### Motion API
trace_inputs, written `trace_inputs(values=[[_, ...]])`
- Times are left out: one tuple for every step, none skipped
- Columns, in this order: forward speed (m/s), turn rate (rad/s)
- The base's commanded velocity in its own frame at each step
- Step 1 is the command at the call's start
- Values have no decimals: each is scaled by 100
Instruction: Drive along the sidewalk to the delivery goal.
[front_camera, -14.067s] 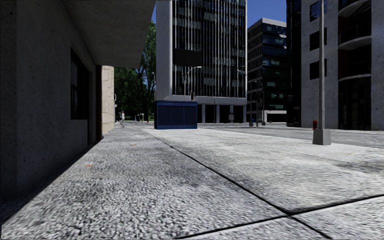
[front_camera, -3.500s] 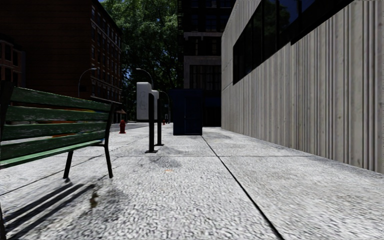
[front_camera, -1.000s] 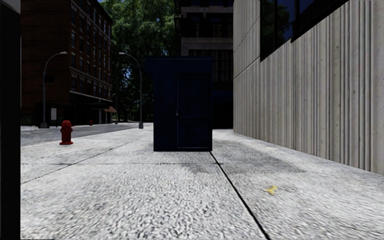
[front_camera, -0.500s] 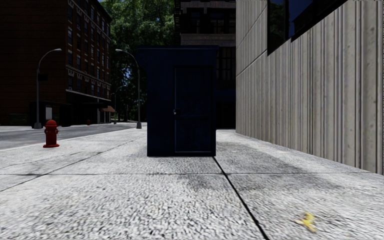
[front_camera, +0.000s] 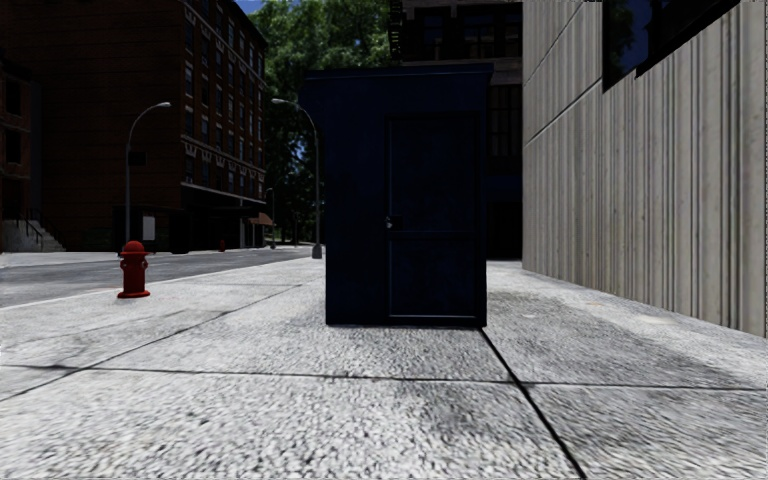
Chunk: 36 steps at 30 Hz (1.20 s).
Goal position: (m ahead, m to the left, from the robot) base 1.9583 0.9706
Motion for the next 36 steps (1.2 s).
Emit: trace_inputs(values=[[133,39],[133,39],[133,39],[133,39],[133,39],[133,39],[133,39],[133,39],[133,39],[133,42],[133,44],[133,44],[133,46],[133,48],[133,48],[133,48],[133,48],[133,48],[133,48],[133,48],[133,48],[133,48],[133,48],[133,49],[133,51],[133,52],[133,52],[133,53],[133,56],[133,60],[131,61],[131,61],[128,61],[125,61],[124,61],[124,61]])
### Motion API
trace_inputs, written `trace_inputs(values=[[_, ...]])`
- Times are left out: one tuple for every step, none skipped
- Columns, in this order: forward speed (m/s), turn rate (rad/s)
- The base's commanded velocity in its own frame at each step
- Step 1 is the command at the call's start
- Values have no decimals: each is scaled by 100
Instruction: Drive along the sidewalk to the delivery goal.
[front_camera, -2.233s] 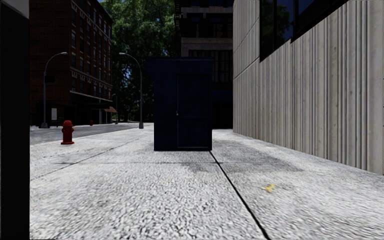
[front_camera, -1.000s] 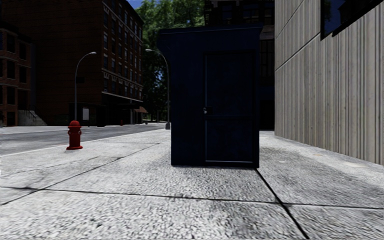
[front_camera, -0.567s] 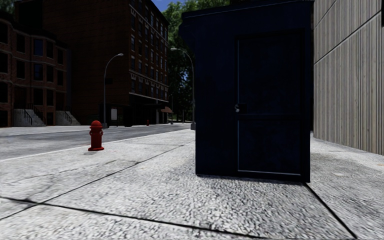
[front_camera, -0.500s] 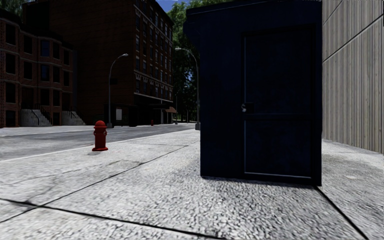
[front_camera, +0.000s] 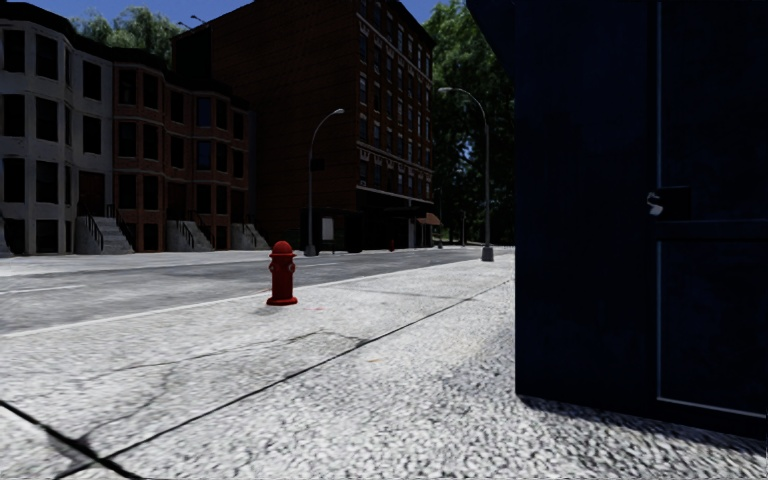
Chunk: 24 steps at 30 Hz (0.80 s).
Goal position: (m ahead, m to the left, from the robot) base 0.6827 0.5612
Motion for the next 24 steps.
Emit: trace_inputs(values=[[123,63],[122,64],[122,64],[122,64],[122,64],[122,64],[122,64],[122,64],[122,64],[122,64],[121,64],[117,64],[108,64],[108,64],[101,64],[92,65],[87,72],[86,74],[86,74],[86,75],[86,75],[86,75],[86,75],[86,75]])
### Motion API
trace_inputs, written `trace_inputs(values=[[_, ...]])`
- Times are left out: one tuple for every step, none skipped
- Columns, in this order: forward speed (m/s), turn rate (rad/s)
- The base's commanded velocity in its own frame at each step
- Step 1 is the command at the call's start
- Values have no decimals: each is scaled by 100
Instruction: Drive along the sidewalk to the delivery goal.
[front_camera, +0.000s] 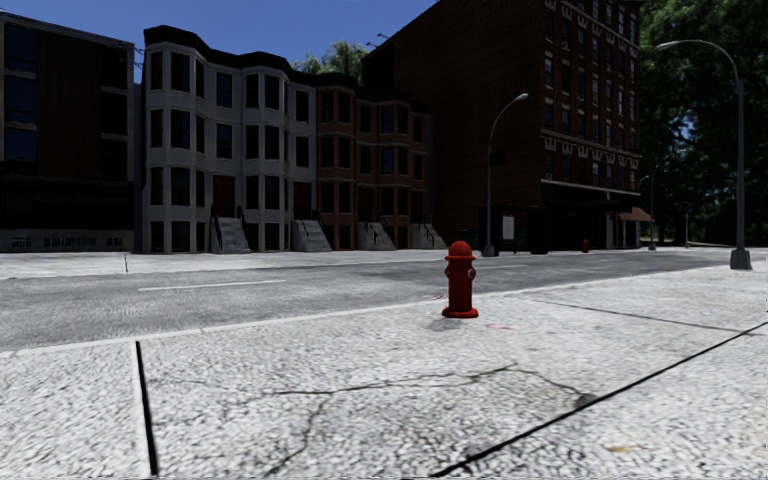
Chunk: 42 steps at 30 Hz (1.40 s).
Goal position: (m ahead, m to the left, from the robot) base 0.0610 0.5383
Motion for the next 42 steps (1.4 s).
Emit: trace_inputs(values=[[86,75],[86,75],[86,75],[86,75],[86,75],[86,75],[87,74],[87,74],[91,74],[93,74],[94,74],[94,71],[94,71],[94,67],[92,61],[86,41],[86,41],[81,0],[78,0],[77,0],[70,0],[70,0],[47,0],[8,0],[0,0],[0,0],[0,0],[0,0],[0,0],[0,0],[0,0],[0,0],[0,0],[0,0],[0,0],[0,0],[0,0],[0,0],[0,0],[0,0],[0,0],[0,0]])
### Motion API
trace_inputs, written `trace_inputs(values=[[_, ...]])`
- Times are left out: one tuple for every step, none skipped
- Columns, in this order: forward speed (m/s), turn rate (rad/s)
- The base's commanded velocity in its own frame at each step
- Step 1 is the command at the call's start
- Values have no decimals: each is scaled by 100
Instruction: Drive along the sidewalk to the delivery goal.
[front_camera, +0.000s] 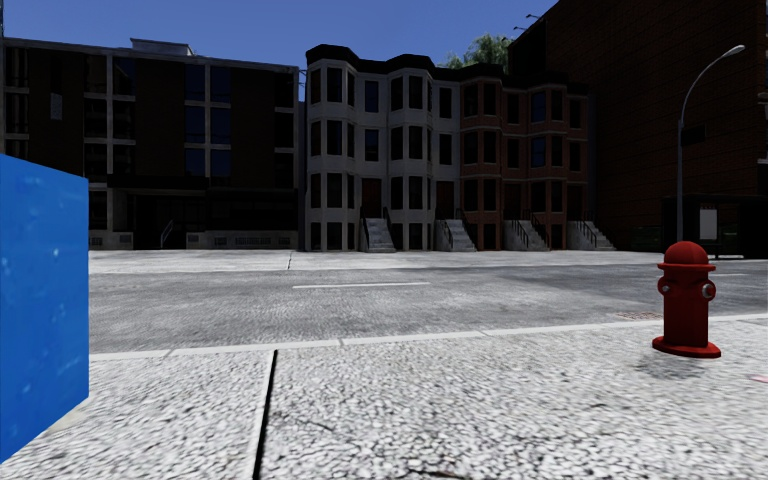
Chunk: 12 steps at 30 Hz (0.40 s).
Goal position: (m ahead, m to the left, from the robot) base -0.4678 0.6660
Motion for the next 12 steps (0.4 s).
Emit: trace_inputs(values=[[0,0],[0,0],[0,0],[0,0],[0,0],[0,0],[0,0],[0,0],[0,0],[0,0],[0,0],[0,0]])
